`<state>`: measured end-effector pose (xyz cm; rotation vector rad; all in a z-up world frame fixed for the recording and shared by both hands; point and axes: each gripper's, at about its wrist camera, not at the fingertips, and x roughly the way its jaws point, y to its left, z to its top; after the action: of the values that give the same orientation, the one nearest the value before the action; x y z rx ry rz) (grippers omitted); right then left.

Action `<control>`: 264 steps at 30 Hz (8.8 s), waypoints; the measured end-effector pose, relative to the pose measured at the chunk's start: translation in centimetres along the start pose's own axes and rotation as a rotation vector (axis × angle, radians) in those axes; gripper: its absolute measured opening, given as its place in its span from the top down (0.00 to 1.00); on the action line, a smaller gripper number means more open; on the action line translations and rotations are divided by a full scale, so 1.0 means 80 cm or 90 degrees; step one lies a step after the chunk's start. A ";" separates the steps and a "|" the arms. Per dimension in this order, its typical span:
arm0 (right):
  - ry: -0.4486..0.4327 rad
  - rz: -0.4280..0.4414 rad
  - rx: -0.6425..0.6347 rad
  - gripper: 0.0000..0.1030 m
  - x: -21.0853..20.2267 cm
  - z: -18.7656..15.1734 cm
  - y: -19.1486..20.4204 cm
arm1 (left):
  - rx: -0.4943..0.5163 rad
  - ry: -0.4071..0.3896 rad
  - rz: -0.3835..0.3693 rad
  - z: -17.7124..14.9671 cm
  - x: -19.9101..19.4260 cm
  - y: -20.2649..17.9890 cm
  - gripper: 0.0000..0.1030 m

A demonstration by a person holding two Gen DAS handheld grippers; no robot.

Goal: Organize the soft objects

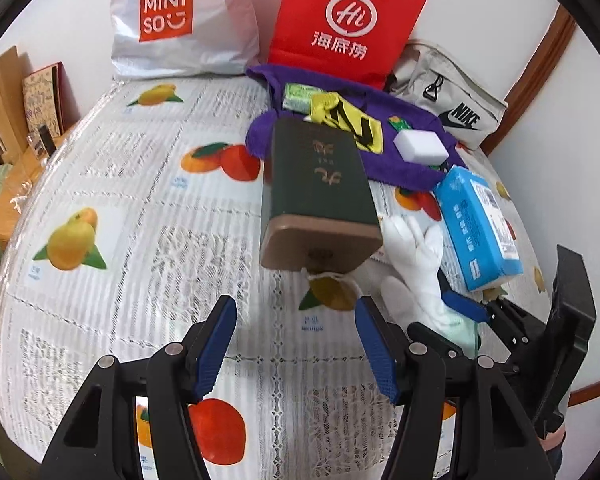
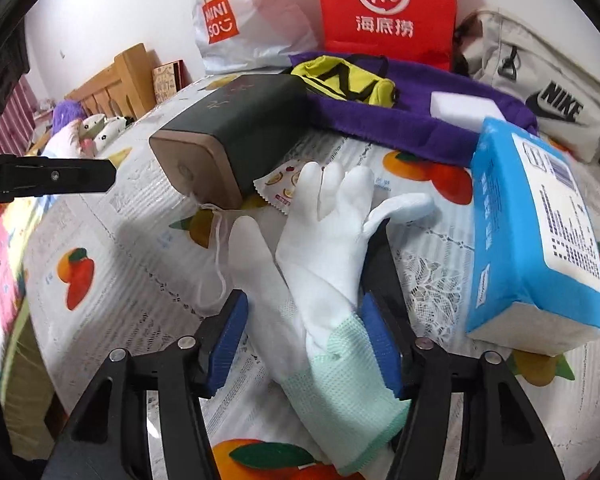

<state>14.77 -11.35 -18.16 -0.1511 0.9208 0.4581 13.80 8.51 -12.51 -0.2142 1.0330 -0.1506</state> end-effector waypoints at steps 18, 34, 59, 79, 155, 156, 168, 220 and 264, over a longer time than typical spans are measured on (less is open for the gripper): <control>-0.114 0.083 0.050 0.86 -0.109 0.001 -0.017 | 0.028 0.028 -0.020 -0.022 0.032 -0.024 0.40; -0.223 0.132 0.119 0.86 -0.169 0.005 -0.070 | 0.085 0.051 0.008 -0.018 0.084 -0.096 0.31; -0.122 0.037 0.165 0.86 -0.148 -0.098 -0.123 | 0.159 -0.002 0.014 -0.028 0.095 -0.141 0.94; -0.081 0.017 0.161 0.86 -0.140 -0.133 -0.096 | 0.118 -0.051 -0.024 -0.064 0.004 -0.102 0.95; -0.173 -0.042 0.053 0.86 -0.038 0.257 -0.210 | 0.069 -0.112 -0.017 0.238 0.078 -0.090 0.95; -0.167 -0.044 0.052 0.86 -0.034 0.259 -0.212 | 0.068 -0.109 -0.019 0.242 0.085 -0.092 0.95; -0.066 -0.024 0.062 0.86 0.045 0.270 -0.233 | 0.080 -0.042 -0.025 0.268 0.153 -0.103 0.95; -0.107 0.056 0.070 0.43 -0.125 0.067 -0.104 | 0.030 -0.084 0.053 0.128 0.000 -0.063 0.38; 0.007 0.065 -0.156 0.61 0.047 0.079 0.014 | -0.060 -0.063 0.014 0.054 -0.004 0.063 0.38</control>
<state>20.83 -7.17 -17.26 -0.3310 0.8844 0.6657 17.47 13.91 -11.38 -0.2930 0.9451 -0.0705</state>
